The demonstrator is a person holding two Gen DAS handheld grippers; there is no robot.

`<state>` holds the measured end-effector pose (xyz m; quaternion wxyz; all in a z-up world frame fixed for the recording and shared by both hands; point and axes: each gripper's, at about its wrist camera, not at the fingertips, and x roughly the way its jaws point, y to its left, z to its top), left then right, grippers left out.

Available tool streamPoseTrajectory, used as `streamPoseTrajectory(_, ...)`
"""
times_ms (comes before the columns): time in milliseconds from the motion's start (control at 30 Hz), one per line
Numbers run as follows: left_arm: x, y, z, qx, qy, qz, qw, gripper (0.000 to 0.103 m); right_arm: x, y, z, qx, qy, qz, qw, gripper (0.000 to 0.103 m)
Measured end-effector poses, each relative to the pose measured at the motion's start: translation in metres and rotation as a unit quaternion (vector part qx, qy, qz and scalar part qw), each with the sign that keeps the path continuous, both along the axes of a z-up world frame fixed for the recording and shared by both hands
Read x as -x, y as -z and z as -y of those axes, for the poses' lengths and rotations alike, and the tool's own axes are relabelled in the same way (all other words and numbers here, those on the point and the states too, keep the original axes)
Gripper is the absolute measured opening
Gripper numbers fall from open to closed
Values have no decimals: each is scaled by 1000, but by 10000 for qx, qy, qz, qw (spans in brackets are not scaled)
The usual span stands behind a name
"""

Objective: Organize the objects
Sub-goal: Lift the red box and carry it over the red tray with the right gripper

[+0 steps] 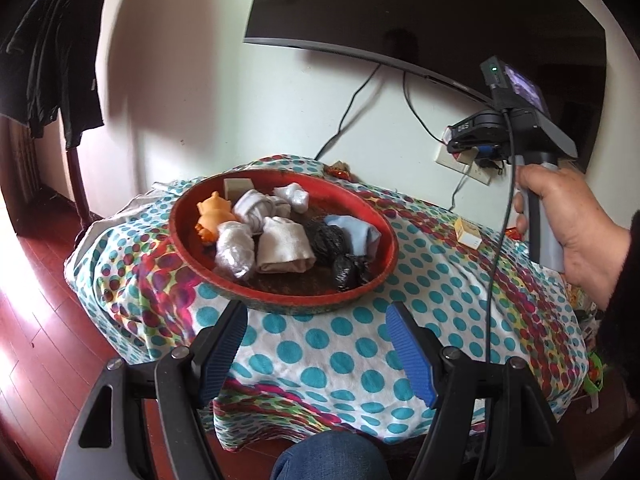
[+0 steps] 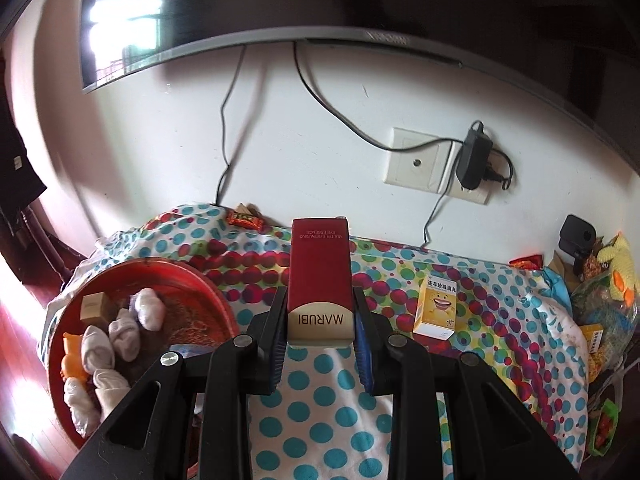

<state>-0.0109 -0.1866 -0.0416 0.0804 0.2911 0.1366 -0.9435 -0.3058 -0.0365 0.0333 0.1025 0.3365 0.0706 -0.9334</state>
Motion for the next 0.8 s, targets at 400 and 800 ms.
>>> streamPoseTrajectory(400,-12,8,41,-195,-541,136,9983,74,-30,-10,57,-201,-495,-117,9985,27)
streamPoseTrajectory(800,-2,29,57,-340,-680,512,9958,74,-51,30,121,-306,-1134,193,9929,27)
